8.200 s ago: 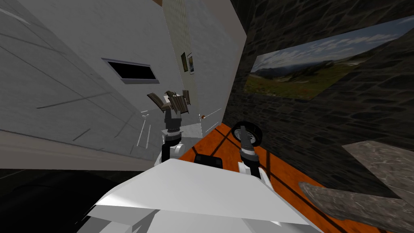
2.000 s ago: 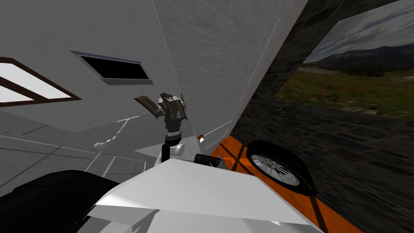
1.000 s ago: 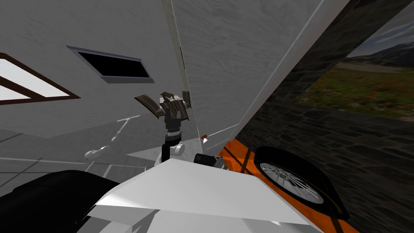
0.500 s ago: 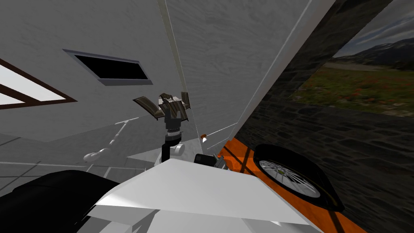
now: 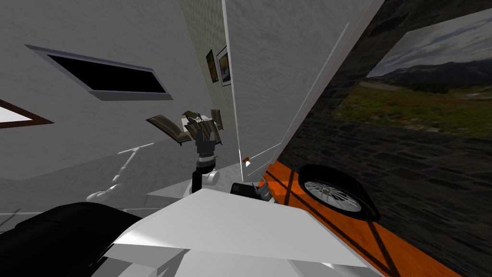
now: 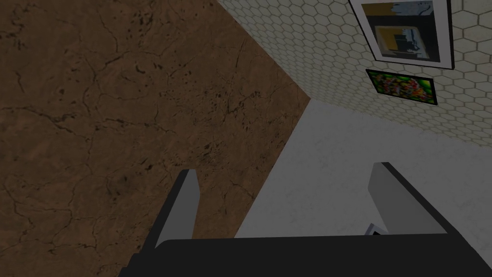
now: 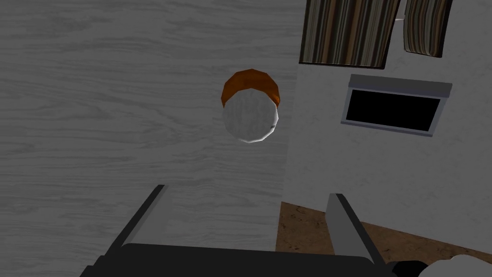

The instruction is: Push the door open

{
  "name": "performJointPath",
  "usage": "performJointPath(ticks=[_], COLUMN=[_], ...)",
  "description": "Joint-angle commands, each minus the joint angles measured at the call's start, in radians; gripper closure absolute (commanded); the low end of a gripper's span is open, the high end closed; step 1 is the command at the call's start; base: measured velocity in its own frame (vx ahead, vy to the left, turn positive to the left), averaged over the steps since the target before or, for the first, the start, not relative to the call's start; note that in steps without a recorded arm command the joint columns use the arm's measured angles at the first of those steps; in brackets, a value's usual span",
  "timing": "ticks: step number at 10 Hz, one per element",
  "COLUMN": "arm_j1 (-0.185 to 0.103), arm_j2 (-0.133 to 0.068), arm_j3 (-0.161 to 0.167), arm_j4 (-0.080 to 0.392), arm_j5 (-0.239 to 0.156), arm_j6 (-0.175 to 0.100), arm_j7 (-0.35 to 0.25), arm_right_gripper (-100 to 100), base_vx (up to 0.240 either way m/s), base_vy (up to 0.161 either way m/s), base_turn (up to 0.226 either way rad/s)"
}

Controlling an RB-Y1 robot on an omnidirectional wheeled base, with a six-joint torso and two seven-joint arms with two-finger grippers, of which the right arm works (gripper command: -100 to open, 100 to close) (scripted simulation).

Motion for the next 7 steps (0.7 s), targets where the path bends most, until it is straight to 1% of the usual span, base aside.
performJointPath(ticks=[1,2,4,6,7], arm_j1=[0.000,-0.011,-0.024,-0.037,-0.045], arm_j2=[0.000,-0.034,-0.050,-0.045,-0.032], arm_j3=[0.000,0.001,0.003,0.005,0.006], arm_j4=[0.000,0.002,0.003,0.004,0.005], arm_j5=[0.000,-0.004,-0.008,-0.011,-0.013], arm_j6=[0.000,0.013,0.027,0.041,0.050], arm_j7=[0.000,-0.001,-0.002,-0.004,-0.005], arm_right_gripper=[-100,-100,-100,-100,-100], base_vx=[-0.028,0.080,0.138,0.160,0.183], base_vy=[0.051,0.080,0.132,0.129,0.142], base_turn=[-0.019,0.031,0.025,0.020,0.029])
